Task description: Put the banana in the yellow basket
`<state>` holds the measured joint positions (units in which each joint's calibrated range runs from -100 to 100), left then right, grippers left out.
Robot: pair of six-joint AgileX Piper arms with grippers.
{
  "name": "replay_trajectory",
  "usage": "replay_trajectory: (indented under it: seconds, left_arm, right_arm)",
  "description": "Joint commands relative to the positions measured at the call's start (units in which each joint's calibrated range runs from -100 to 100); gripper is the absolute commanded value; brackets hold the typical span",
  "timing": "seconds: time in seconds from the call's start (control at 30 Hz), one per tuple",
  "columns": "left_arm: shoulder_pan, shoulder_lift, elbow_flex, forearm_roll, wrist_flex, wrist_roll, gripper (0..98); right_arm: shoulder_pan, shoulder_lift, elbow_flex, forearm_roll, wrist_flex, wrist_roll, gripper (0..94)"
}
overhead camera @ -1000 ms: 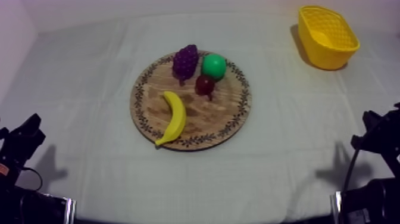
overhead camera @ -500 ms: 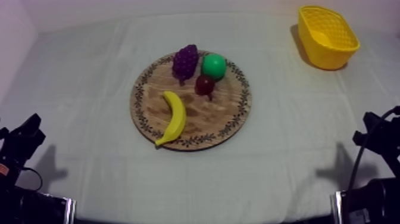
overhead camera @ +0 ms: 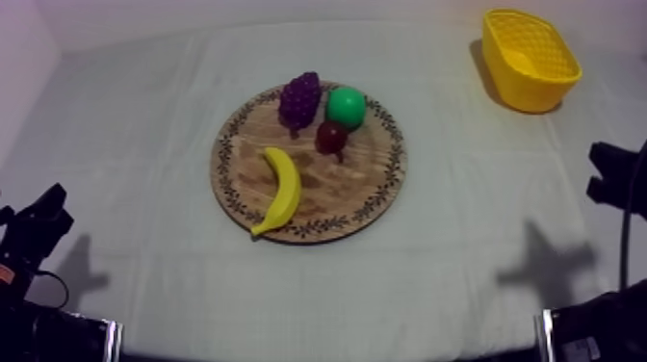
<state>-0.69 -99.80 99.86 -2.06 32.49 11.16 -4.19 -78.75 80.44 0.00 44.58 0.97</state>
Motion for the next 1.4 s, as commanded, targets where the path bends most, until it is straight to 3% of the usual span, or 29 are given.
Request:
replay_trajectory:
  seconds: [0.0, 0.2, 0.43, 0.97, 1.37]
  left_arm:
    - [0.0, -0.03, 0.03, -0.01, 0.01, 0.0, 0.1]
    - [0.0, -0.03, 0.03, -0.01, 0.01, 0.0, 0.1]
    - [0.0, -0.03, 0.03, -0.01, 0.01, 0.0, 0.1]
    - [0.0, -0.03, 0.03, -0.01, 0.01, 0.0, 0.1]
    - [0.0, -0.03, 0.03, -0.01, 0.01, 0.0, 0.1]
  right_arm:
    - [-3.69, 7.94, -6.82, 0.44, 0.57, -2.07, 2.2]
    - [-10.37, 21.16, -17.7, 0.97, 1.81, -6.31, 3.0]
    - [-19.93, 33.97, -27.29, 4.05, 5.0, -12.5, 3.7]
    - [-35.67, 55.46, -40.16, 6.6, 5.36, -21.24, 5.3]
    - [-38.96, 70.73, -53.28, 5.29, 5.9, -25.2, 6.4]
